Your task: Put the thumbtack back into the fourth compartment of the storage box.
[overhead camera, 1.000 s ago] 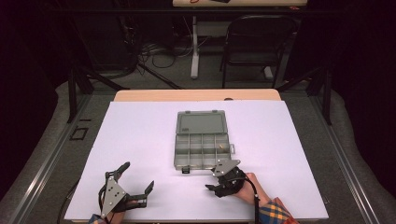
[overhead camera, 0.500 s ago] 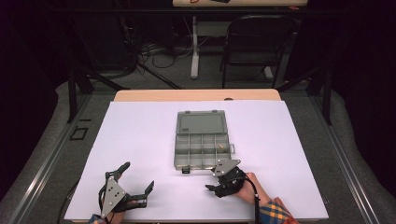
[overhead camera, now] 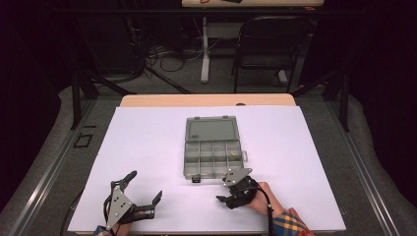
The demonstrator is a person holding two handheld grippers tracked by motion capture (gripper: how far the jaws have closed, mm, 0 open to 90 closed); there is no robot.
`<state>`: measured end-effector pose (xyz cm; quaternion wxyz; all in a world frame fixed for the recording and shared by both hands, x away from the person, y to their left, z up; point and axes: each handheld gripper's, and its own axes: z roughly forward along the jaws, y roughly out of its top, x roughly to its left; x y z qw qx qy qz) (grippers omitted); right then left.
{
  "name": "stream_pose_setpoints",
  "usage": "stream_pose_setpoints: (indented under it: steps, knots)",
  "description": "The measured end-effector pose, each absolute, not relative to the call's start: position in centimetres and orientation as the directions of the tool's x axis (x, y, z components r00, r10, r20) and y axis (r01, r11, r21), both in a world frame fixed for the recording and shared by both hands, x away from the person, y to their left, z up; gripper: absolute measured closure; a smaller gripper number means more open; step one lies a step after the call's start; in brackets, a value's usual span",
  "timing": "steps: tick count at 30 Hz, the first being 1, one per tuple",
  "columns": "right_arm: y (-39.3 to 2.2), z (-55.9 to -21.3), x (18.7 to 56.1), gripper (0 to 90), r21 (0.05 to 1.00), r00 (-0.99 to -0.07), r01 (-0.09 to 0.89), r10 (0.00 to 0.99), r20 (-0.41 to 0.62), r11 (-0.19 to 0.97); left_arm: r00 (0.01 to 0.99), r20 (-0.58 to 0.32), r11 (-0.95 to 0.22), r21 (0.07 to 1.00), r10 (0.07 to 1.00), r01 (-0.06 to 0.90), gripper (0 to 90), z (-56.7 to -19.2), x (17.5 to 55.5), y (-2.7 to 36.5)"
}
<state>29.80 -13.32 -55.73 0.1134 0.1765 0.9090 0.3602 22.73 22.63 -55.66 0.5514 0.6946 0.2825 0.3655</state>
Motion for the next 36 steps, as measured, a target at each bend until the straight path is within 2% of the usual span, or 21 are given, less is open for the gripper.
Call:
stream_pose_setpoints:
  steps: [24,31,36]
  knots:
    - [-14.3,-55.6,30.3,33.7,0.69,-0.897,0.24,0.429,-0.112,0.682,0.575,0.197,-0.234,0.972,0.794,-0.011,0.4,-55.7,22.7,22.6]
    - [-14.4,-55.9,30.8,42.4,0.694,-0.888,0.307,0.459,-0.038,0.651,0.575,0.198,-0.236,0.972,0.794,-0.009,0.4,-55.7,22.7,22.6]
    - [-14.7,-55.8,31.1,58.9,0.7,-0.866,0.354,0.499,-0.005,0.621,0.576,0.198,-0.236,0.972,0.793,-0.009,0.4,-55.7,22.7,22.6]
